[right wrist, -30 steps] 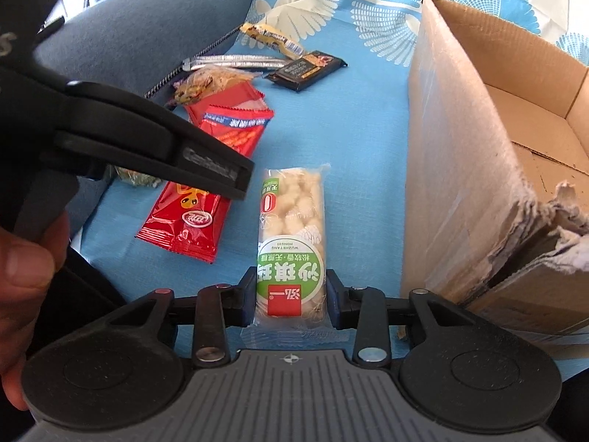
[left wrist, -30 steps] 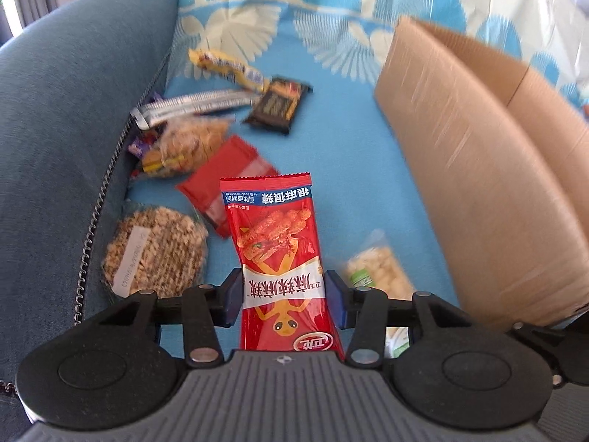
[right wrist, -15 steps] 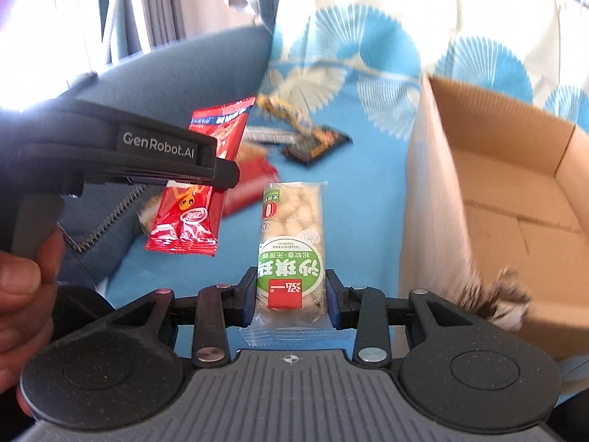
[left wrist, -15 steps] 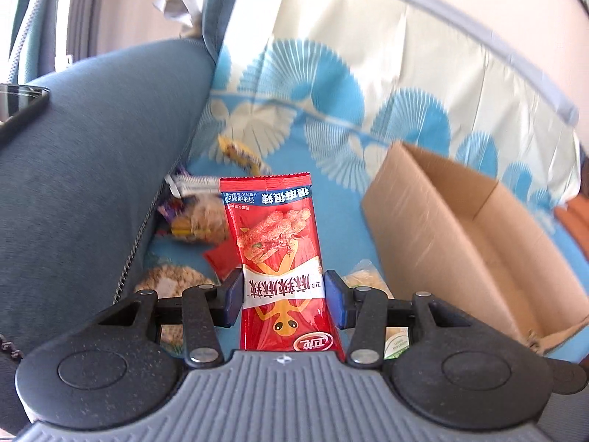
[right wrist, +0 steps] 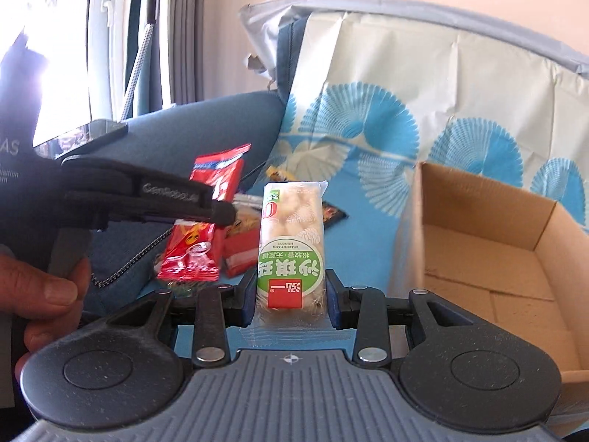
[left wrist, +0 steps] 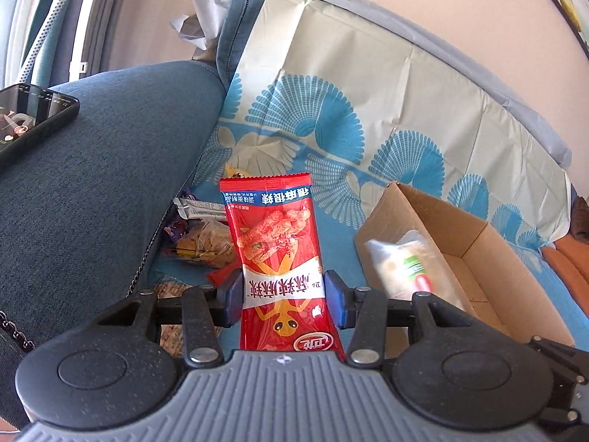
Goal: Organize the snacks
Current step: 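Lift both snacks over the box and open both tools to drop them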
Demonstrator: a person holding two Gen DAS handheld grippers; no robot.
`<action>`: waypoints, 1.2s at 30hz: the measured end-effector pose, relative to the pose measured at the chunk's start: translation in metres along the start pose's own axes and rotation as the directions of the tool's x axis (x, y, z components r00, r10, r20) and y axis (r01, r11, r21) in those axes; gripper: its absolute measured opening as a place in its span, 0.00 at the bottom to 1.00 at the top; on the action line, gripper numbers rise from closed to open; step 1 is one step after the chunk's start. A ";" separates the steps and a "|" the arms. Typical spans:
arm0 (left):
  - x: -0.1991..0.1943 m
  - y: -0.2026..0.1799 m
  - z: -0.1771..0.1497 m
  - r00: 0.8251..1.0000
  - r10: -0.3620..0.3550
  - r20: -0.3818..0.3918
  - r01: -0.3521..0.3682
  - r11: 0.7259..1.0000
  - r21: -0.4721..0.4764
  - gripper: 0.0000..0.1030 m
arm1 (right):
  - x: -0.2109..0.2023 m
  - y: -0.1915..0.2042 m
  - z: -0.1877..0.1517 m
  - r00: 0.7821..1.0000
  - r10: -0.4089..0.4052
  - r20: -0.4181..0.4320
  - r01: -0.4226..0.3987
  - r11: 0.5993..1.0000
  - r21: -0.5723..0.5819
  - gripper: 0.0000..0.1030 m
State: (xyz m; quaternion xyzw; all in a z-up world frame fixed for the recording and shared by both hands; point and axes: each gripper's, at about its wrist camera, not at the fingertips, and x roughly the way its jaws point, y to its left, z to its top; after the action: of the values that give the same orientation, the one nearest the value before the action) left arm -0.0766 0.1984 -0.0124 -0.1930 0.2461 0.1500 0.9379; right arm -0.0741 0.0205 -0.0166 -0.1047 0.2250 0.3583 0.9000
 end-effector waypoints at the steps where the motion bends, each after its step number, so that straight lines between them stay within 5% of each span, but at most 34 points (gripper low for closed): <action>1: 0.000 0.000 0.000 1.000 0.000 0.000 0.000 1.000 -0.005 0.49 | -0.004 -0.004 0.001 1.000 -0.006 0.011 0.006 1.000 0.001 0.37; 15: 0.006 -0.002 0.002 1.000 0.009 -0.015 -0.009 1.000 0.011 0.50 | -0.040 -0.118 0.052 0.982 -0.114 0.152 0.099 0.990 0.105 0.37; 22: 0.014 -0.010 0.001 0.999 0.023 -0.036 -0.021 0.998 0.062 0.50 | -0.022 -0.183 0.039 0.972 -0.214 0.093 0.190 0.957 0.219 0.37; 36: 0.017 -0.038 -0.007 0.999 0.036 -0.010 -0.032 0.973 0.226 0.50 | -0.017 -0.195 0.031 0.958 -0.268 0.104 0.242 0.947 0.212 0.37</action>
State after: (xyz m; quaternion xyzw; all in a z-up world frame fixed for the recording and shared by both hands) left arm -0.0507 0.1649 -0.0163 -0.0818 0.2715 0.1357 0.9493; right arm 0.0606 -0.1193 0.0240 -0.0194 0.1844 0.2209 0.9575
